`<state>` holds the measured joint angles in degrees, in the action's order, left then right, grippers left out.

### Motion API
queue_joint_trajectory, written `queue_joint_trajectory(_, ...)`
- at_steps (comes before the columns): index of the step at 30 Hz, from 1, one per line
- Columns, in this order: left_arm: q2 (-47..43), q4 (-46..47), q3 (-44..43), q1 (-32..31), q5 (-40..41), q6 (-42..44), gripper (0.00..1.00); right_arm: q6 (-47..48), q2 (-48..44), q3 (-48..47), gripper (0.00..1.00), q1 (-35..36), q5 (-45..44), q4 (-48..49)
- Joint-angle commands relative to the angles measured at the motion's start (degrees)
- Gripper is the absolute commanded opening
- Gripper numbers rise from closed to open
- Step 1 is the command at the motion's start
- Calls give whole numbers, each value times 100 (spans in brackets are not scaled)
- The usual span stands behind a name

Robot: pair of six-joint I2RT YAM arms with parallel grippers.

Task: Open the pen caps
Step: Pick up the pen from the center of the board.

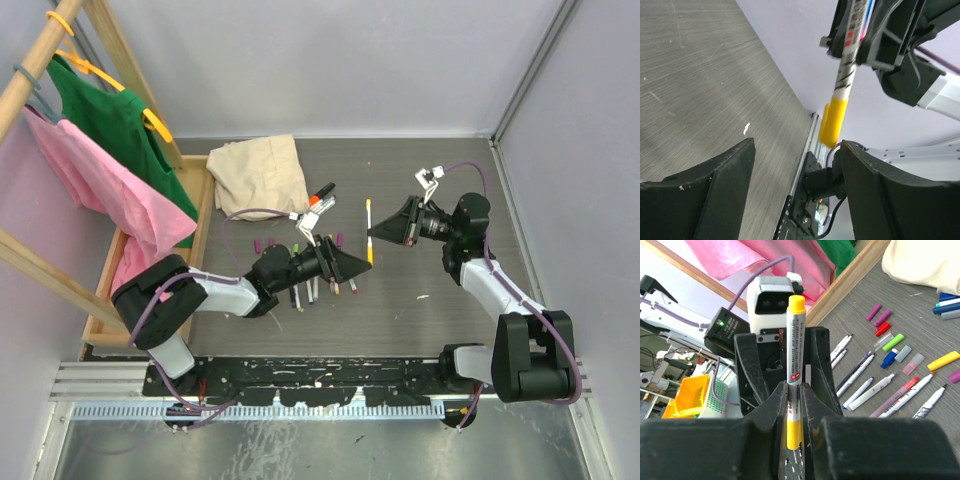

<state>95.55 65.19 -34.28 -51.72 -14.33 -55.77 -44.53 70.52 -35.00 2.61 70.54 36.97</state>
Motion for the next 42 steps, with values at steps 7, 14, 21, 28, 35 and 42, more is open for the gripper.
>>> queue_joint_trajectory(7, -176, -340, -421, -2, 277, -127, 65, 519, -55, -103, 1, 10, -163, -387)
queue_joint_trajectory(14, -112, -696, -685, -108, 359, -126, 56, 786, -65, -125, 1, 80, -323, -687)
queue_joint_trajectory(21, -50, -750, -803, -149, 310, -160, 44, 964, -60, -129, 1, 155, -476, -878)
queue_joint_trajectory(28, 37, -816, -828, -154, 238, -96, 20, 1110, -65, -161, 1, 216, -553, -1037)
queue_joint_trajectory(35, 20, -876, -752, -137, 203, 100, 0, 1251, -62, -195, 3, 256, -518, -1130)
queue_joint_trajectory(42, -191, -968, -450, 81, 70, 288, 0, 2163, -104, -589, 45, 257, -326, -2004)
